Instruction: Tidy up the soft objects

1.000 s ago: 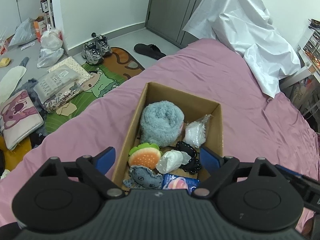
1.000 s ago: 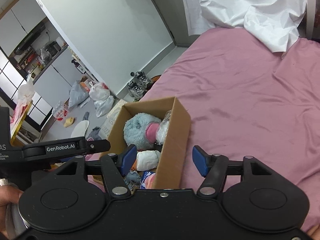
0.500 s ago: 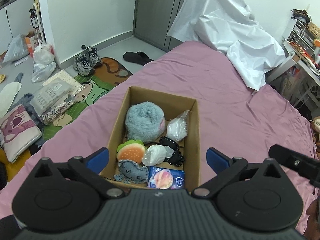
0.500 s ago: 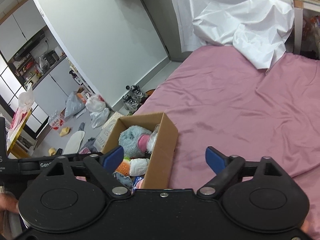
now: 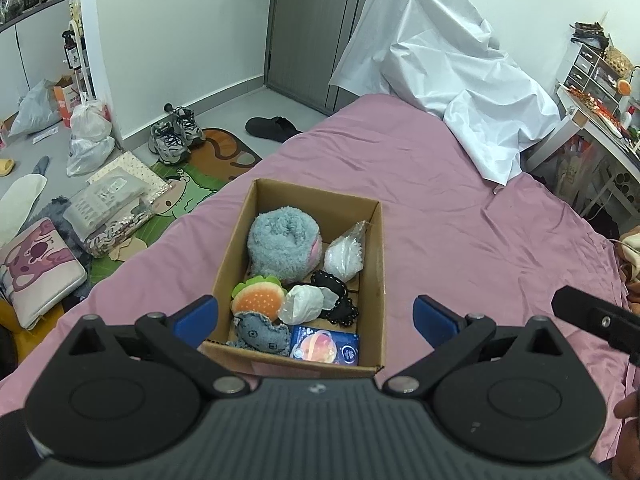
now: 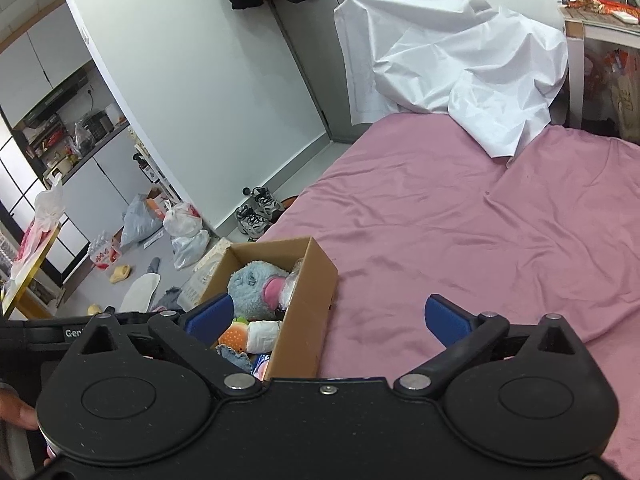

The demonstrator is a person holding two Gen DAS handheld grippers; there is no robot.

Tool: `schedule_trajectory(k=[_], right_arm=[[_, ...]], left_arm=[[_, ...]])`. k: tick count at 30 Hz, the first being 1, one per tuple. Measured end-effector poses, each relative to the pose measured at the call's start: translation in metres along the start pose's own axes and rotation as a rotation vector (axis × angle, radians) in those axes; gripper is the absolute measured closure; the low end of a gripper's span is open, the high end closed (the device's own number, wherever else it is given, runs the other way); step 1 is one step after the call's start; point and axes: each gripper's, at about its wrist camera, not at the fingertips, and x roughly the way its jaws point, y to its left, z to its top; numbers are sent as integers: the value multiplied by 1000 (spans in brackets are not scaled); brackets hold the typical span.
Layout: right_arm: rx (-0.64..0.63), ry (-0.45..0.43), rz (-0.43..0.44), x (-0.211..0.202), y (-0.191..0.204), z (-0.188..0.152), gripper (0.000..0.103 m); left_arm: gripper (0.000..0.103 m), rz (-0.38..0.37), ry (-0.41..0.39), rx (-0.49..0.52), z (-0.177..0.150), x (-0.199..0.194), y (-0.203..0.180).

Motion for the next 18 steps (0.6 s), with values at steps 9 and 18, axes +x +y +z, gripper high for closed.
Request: schedule_trajectory(k=[9,18], right_arm=[[-25,-7,-21,-15,3,-12,0],[-48,-40,-76,-33,4,-26,0]], left_arm=[[0,-14,-13,23,-14,-12,-9],[0,-32,-26,47,-26,-23,-13]])
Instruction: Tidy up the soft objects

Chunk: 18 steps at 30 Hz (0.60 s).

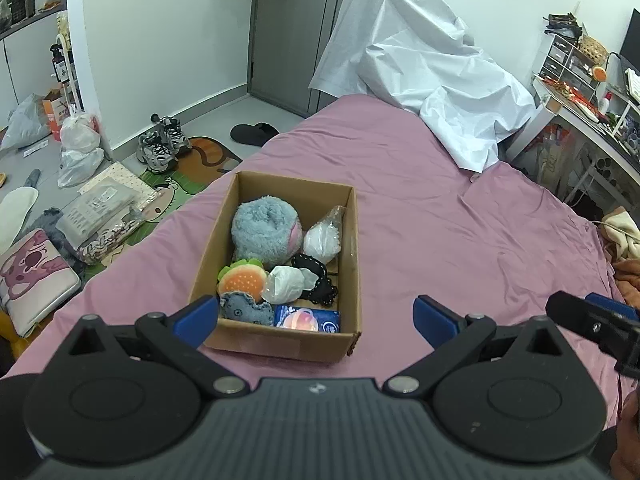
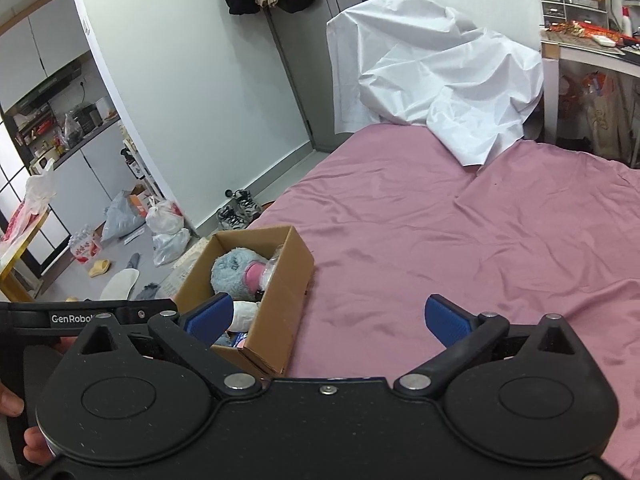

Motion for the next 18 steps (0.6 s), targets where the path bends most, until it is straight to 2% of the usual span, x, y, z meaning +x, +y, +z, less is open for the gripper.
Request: schedule_trajectory(k=[9,18], right_arm=[[-1,-18,-76,-16,-2,-2,0],[-57,-7,-99,-24,9,-4,0]], left_arm=[[0,16,-13,13,-9,-13,-9],[0,29,-29,27,-12,-18,-11]])
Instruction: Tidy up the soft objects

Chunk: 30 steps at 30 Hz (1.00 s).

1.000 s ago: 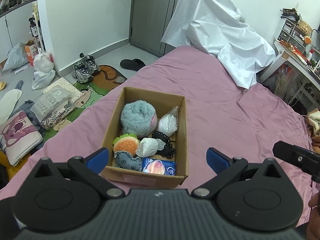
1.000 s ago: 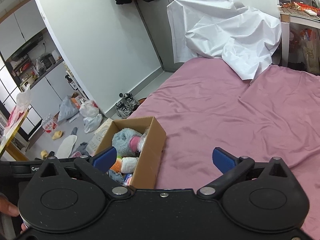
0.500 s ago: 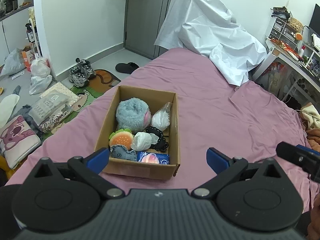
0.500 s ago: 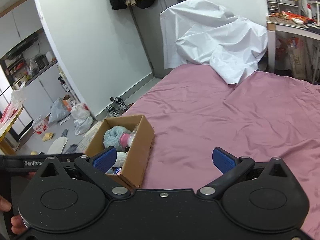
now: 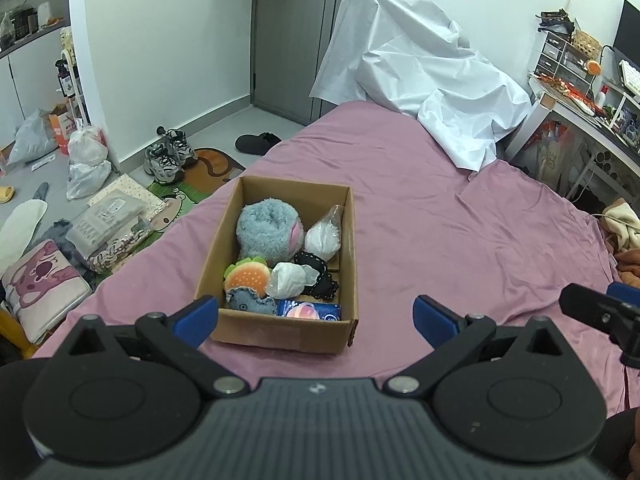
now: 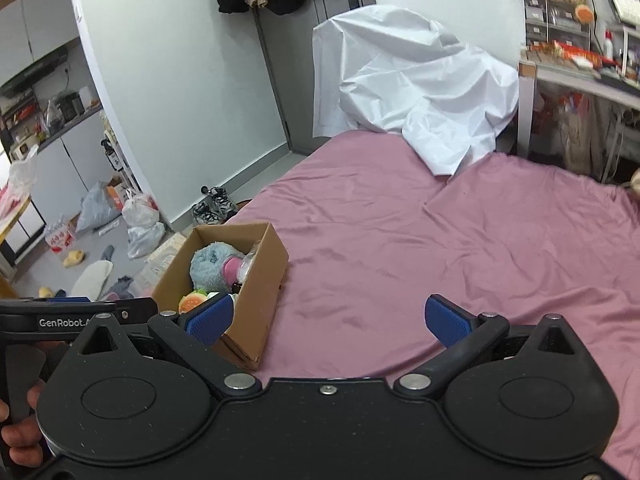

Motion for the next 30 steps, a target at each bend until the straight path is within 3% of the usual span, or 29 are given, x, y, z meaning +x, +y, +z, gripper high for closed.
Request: schedule_trajectory(k=[30], right_arm=[[-25,63,14,7,6,-4,0]], left_arm=[[0,22,32,6,-1,1,16]])
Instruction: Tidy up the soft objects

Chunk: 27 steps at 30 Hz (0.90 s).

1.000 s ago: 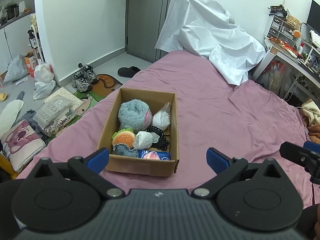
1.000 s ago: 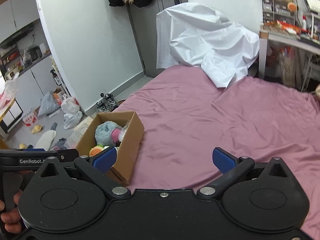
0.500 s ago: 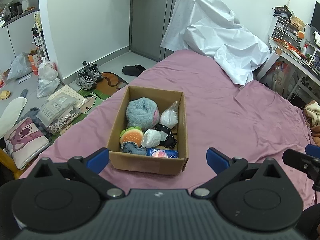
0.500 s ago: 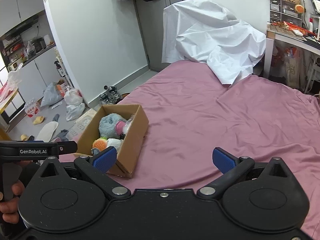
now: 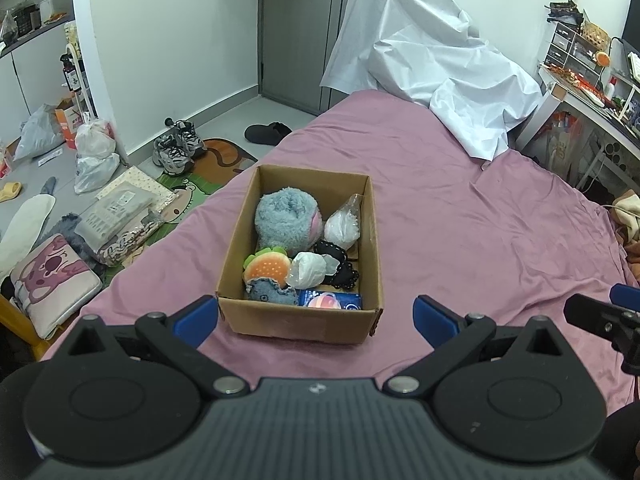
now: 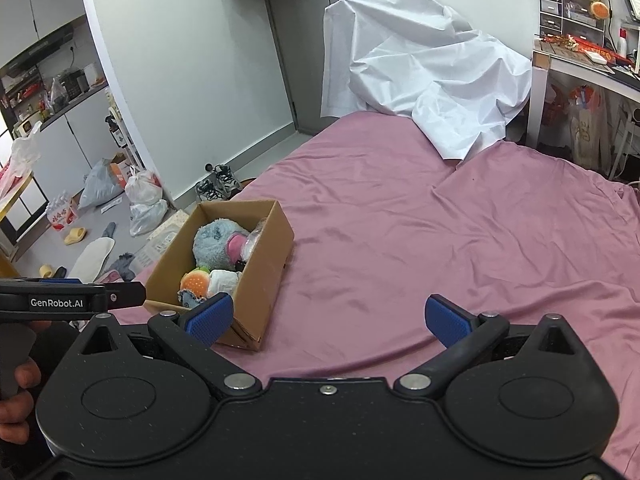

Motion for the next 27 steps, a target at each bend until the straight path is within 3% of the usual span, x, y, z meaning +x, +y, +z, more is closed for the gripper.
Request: schedule_trajectory(k=[27], right_arm=[[-5,28,3,8,-5,-8,0]], left_arm=[[0,19,25,10,-5,11,-5]])
